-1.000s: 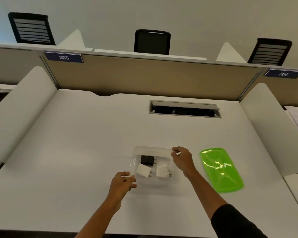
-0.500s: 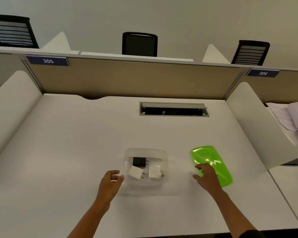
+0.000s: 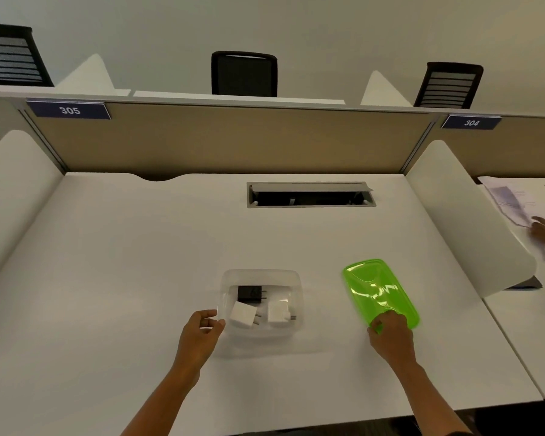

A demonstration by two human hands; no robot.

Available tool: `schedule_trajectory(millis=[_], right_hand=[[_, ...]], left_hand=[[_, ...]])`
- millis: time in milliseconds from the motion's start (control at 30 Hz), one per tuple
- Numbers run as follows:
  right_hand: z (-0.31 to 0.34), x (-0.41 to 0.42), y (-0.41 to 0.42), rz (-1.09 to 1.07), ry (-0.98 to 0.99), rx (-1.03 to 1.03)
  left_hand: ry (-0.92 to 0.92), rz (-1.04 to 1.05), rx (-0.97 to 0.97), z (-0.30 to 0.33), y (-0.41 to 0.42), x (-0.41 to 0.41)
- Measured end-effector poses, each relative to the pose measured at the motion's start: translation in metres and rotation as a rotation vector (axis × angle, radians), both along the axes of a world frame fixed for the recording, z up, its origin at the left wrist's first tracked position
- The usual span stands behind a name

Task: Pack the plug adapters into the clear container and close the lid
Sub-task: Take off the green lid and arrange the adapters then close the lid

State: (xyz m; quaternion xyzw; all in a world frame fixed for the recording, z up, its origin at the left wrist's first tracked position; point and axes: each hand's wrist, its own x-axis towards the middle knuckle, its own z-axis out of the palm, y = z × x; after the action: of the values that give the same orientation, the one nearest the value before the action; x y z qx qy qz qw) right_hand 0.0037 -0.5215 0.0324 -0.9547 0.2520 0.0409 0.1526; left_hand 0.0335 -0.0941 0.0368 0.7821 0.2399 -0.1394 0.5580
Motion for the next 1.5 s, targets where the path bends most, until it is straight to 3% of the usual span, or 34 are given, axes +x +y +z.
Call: schedule_trajectory(millis=[133,233,367,600,833,1000,1133,1333,1500], right_hand=[[0.01,0.007,0.012,0.007,-0.241,-0.102],[0.025,0.024,0.014,-0.006,-0.475,-0.027],[0.053,0.049,0.019,0.021,-0.731,0.159],[0.113,0.078,0.058,0.105,-0.881,0.62],[0.132,0.099,0.115,-0.014,-0.796,1.123],[0.101,0.108,0.144,-0.175,-0.621,1.265],[0.072,0.112,0.154,-0.23,-0.496,1.215],[0.047,0.109,0.164,-0.125,-0.264,0.81],[0.038,0.105,0.164,-0.063,-0.189,0.683]], left_hand=[[-0.024,0.009,0.011,0.006,-0.001,0.0],[-0.055,0.017,0.027,0.011,-0.002,0.002],[-0.197,0.017,0.089,0.019,-0.004,0.004],[-0.441,-0.146,0.089,0.041,-0.018,0.012],[-0.458,-0.216,0.02,0.05,-0.026,0.017],[-0.446,-0.205,0.034,0.041,-0.02,0.014],[-0.342,-0.169,0.109,0.032,-0.011,0.012],[-0.24,-0.166,0.154,0.018,-0.008,0.005],[-0.217,-0.181,0.204,0.012,-0.01,0.003]])
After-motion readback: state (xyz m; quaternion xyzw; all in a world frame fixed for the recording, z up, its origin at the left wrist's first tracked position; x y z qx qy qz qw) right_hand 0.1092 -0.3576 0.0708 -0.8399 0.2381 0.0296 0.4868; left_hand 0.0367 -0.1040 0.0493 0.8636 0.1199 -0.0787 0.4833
